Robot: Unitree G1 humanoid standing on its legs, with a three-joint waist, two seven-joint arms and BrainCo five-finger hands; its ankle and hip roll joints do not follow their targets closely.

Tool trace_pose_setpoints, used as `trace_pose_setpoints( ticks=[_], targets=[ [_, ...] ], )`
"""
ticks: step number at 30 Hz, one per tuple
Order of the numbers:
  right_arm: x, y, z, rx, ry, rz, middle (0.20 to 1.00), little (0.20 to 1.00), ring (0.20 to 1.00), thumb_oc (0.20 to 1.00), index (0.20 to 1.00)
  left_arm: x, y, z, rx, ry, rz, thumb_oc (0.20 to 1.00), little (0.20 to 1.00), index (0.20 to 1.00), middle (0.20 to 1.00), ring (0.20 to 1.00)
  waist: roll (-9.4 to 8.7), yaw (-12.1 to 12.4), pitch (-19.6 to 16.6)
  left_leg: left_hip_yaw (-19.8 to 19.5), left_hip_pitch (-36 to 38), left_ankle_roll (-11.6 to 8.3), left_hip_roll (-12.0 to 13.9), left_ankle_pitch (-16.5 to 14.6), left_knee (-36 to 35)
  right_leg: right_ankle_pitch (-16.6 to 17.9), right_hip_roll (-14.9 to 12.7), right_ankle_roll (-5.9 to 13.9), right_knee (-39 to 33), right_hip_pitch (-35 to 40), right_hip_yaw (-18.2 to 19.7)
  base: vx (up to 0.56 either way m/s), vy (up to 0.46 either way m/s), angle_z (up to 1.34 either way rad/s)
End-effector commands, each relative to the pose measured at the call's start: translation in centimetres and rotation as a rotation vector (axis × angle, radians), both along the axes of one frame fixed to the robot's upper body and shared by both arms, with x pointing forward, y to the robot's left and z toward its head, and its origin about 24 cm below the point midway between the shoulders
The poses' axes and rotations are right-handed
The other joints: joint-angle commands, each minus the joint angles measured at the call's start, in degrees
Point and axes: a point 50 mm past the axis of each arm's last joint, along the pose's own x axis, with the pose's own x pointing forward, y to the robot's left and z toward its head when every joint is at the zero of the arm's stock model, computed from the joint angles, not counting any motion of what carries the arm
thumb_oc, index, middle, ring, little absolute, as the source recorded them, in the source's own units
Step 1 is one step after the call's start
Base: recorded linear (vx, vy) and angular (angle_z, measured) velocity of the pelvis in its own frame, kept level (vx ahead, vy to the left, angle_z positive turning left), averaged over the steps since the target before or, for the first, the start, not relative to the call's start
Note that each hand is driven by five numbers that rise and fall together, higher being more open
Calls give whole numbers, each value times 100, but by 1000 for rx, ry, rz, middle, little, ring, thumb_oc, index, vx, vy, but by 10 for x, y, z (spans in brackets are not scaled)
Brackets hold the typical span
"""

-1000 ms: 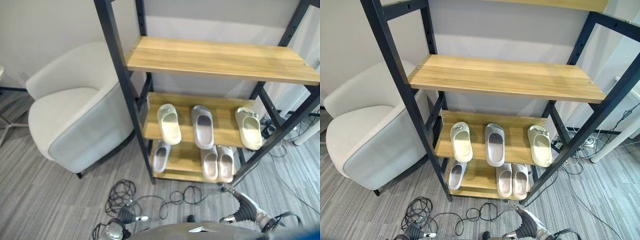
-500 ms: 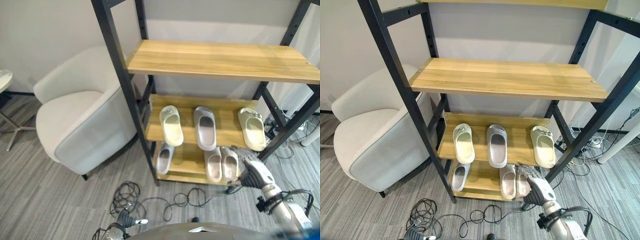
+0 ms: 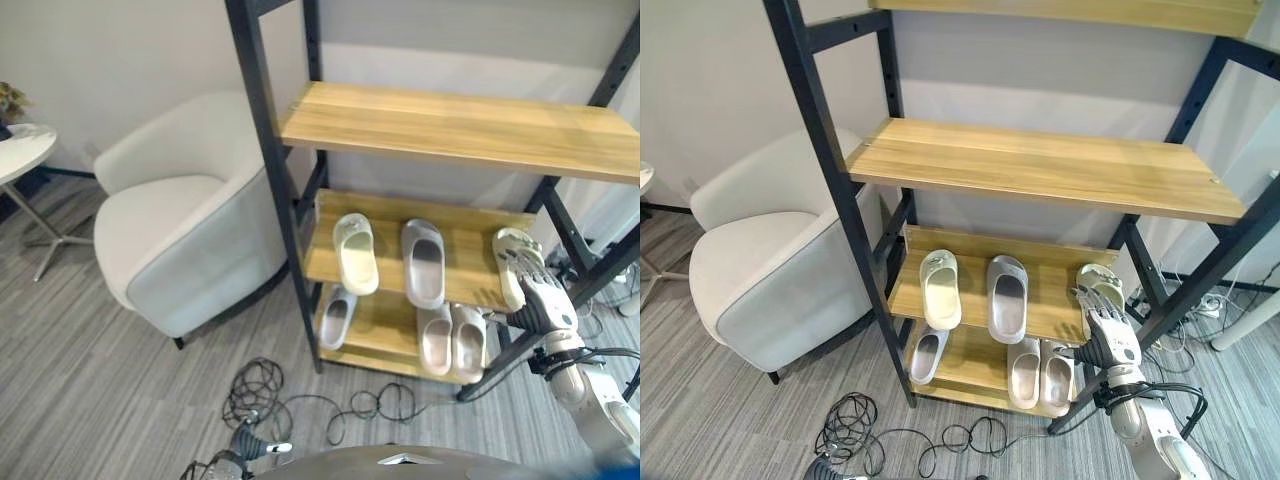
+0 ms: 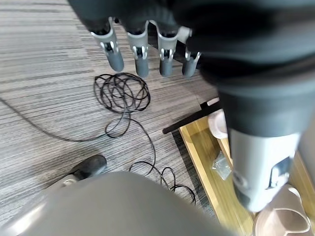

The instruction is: Arrange the slippers neatly on the shoe rack.

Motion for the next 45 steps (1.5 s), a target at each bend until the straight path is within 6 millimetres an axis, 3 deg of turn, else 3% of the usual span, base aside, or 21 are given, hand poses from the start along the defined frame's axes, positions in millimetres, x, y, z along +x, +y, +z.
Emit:
trace_pose_setpoints(
  ticks=[1, 11, 24, 39, 45],
  targets=[
    [24, -1, 30, 39, -152, 0, 1000, 1000, 1000, 1000, 1000, 8, -2, 0, 9, -7, -58, 1000, 1000, 1000, 1000, 1000, -70, 221, 177, -118, -530, 160, -129, -492, 861, -605, -375, 467, 761, -105, -346, 19, -4, 7],
    [47, -8, 38, 43, -163, -33, 1000, 1000, 1000, 1000, 1000, 10, 5, 3, 18, -19, -50, 1000, 1000, 1000, 1000, 1000, -102, 352, 286, -222, -605, 152, -152, -525, 834, -655, -388, 463, 718, -107, -471, 20, 0, 8],
    [70, -18, 52, 66, -193, -85, 1000, 1000, 1000, 1000, 1000, 31, 16, 13, 12, -116, 18, 1000, 1000, 1000, 1000, 1000, -59, 503, 643, -380, -1068, 151, -240, -433, 904, -601, -463, 455, 700, -389, -613, -26, 0, 7],
    [107, -24, 95, 104, -340, -163, 1000, 1000, 1000, 1000, 1000, 61, 21, 26, 13, -238, 62, 1000, 1000, 1000, 1000, 1000, 80, 609, 1075, -529, -2129, 140, -422, -166, 993, -389, -587, 448, 841, -1361, -655, -61, 9, 7],
    [109, -32, 104, 111, -412, -244, 1000, 1000, 1000, 1000, 1000, 69, 19, 28, 10, -269, 82, 1000, 1000, 1000, 1000, 1000, 107, 624, 1175, -541, -2239, 134, -442, -172, 1057, -398, -596, 446, 887, -1451, -661, 0, 3, 5]
  ],
)
